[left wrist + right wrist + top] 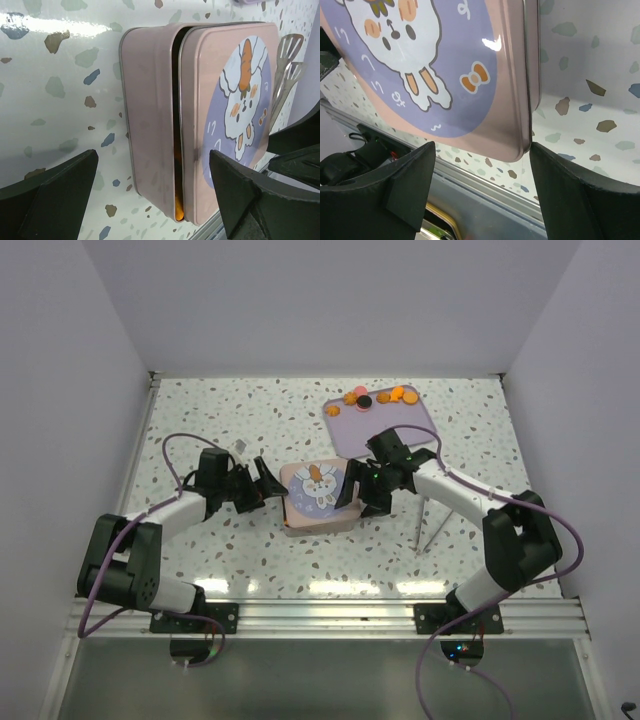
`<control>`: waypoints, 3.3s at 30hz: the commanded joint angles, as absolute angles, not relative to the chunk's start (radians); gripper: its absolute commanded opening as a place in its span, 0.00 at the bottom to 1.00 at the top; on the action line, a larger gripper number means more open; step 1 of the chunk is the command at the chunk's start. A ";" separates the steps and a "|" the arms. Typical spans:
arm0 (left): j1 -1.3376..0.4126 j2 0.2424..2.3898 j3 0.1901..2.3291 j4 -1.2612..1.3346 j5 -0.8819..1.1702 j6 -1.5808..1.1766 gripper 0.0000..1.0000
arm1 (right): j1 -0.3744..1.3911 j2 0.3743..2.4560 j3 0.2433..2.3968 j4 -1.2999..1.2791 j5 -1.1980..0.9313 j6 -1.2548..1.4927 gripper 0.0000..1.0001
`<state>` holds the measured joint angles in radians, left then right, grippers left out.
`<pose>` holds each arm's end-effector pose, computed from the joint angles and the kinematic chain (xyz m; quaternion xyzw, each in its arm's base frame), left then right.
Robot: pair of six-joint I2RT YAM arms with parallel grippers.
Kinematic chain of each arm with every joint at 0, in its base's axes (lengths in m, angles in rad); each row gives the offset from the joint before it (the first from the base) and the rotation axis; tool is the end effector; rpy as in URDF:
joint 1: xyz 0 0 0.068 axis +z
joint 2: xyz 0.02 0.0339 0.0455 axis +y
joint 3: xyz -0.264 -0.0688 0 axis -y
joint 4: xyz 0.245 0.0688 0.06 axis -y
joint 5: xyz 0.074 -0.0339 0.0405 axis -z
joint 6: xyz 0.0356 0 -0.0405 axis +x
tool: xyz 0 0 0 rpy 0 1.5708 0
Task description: Pack the cookies
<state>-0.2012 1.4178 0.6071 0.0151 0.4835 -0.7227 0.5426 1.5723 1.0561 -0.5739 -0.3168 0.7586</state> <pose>0.2572 -0.0694 0.1628 -0.1443 0.8918 -0.3620 0.2297 0.2623 0.1711 0.2131 0.0661 0.9576 0.2643 0.0943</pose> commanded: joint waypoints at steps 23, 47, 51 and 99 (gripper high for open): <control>-0.195 1.402 0.650 0.071 0.476 -0.736 0.98 | 0.604 1.549 1.092 -0.624 -0.361 0.718 0.78; -0.195 1.295 0.741 -0.094 0.459 -0.684 0.98 | 0.360 1.782 1.563 -0.709 -0.246 0.719 0.71; -0.195 1.263 0.732 -0.118 0.462 -0.684 0.98 | 0.359 1.880 1.626 -0.707 -0.204 0.755 0.71; -0.193 1.011 0.551 -0.206 0.488 -0.658 1.00 | 0.505 1.994 1.591 -0.667 -0.143 0.862 0.66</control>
